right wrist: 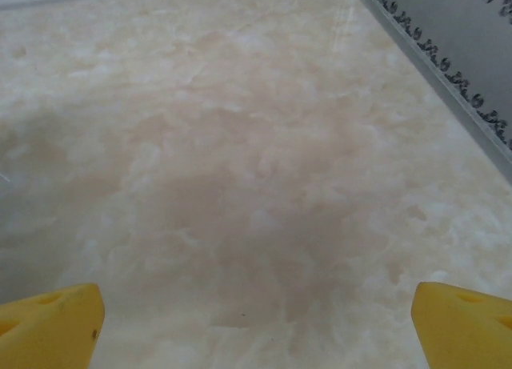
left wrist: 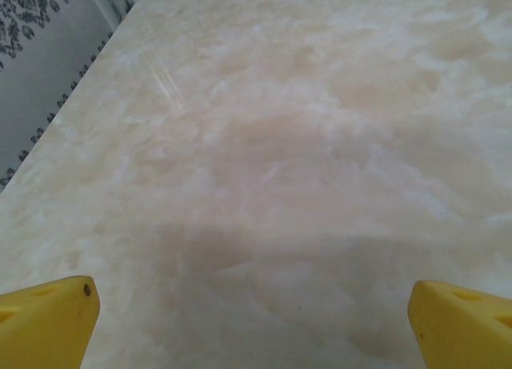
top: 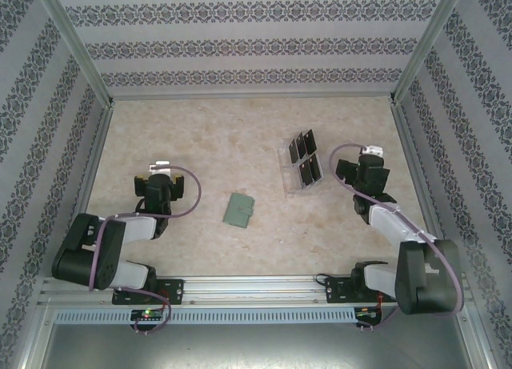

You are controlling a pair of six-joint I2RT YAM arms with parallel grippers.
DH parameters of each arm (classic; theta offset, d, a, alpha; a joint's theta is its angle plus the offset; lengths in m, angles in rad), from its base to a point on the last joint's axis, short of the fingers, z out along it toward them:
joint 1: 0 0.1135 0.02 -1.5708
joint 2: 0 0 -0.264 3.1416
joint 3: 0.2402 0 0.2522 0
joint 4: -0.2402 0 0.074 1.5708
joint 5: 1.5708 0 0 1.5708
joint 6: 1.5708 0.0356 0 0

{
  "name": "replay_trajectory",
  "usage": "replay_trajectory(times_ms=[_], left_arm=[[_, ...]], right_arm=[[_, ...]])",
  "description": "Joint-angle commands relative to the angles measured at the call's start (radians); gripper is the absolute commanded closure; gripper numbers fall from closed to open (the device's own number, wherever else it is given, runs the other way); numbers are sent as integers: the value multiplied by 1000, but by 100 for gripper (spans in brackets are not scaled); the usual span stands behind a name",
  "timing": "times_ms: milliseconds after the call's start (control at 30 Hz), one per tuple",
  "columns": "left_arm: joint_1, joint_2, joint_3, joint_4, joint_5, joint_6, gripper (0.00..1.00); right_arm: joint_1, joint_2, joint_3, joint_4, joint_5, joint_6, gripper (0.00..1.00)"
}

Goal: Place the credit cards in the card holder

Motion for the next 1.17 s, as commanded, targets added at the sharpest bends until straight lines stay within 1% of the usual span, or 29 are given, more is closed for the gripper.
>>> replay_trajectory(times_ms=[0,33,67,100,133,167,233,267,300,333,367,400,433,467,500,533,567,633,667,700,767,900,967,1133], left_arm=[[27,59,9,267,81,16,0],[28,83,9,288,92,15,0],[29,112,14,321,107,26,0],[33,120,26,309,116,30,0],[42,110,40,263,133,17,0],[57,105,51,228,159,2,0],[76,124,48,253,197,-6,0],[83,131,34,257,212,-19,0],[84,178,12,363,220,-5,0],[82,209,9,428,213,11,0],[82,173,37,312,205,-13,0],[90,155,70,206,207,-29,0],[108,174,66,248,236,-33,0],[122,186,67,273,253,-37,0],[131,165,83,201,265,-57,0],[136,163,85,190,273,-61,0],[137,178,77,237,275,-55,0],[137,169,82,207,275,-60,0],[137,172,80,219,277,-59,0],[137,179,77,237,277,-55,0],[137,172,81,216,277,-60,0],[138,175,79,227,277,-57,0],[139,173,80,220,277,-58,0],[139,174,76,230,278,-56,0]], right_arm=[[-8,56,-71,312,-64,-66,2],[-10,78,-83,363,-76,-68,2],[-10,90,-72,364,-97,-82,2],[-10,102,-61,373,-126,-103,2],[-11,128,-65,420,-137,-112,2],[-14,166,-73,478,-148,-102,2],[-17,264,-91,599,-164,-101,2],[-13,308,-113,719,-170,-110,2],[-9,305,-108,693,-167,-110,2],[-10,277,-89,610,-169,-112,2],[-11,275,-87,603,-174,-115,2],[-10,297,-102,670,-173,-111,2],[-11,303,-104,684,-171,-111,2],[-11,294,-96,650,-170,-110,2],[-12,281,-84,605,-171,-113,2],[-11,283,-86,609,-172,-112,2],[-10,292,-93,643,-172,-112,2],[1,283,-96,633,-141,-122,2],[8,281,-90,620,-134,-127,2],[8,283,-92,628,-141,-129,2],[8,282,-91,625,-142,-132,2],[10,286,-84,615,-144,-130,2],[-4,290,-78,606,-173,-124,2],[3,284,-87,621,-169,-132,2]])
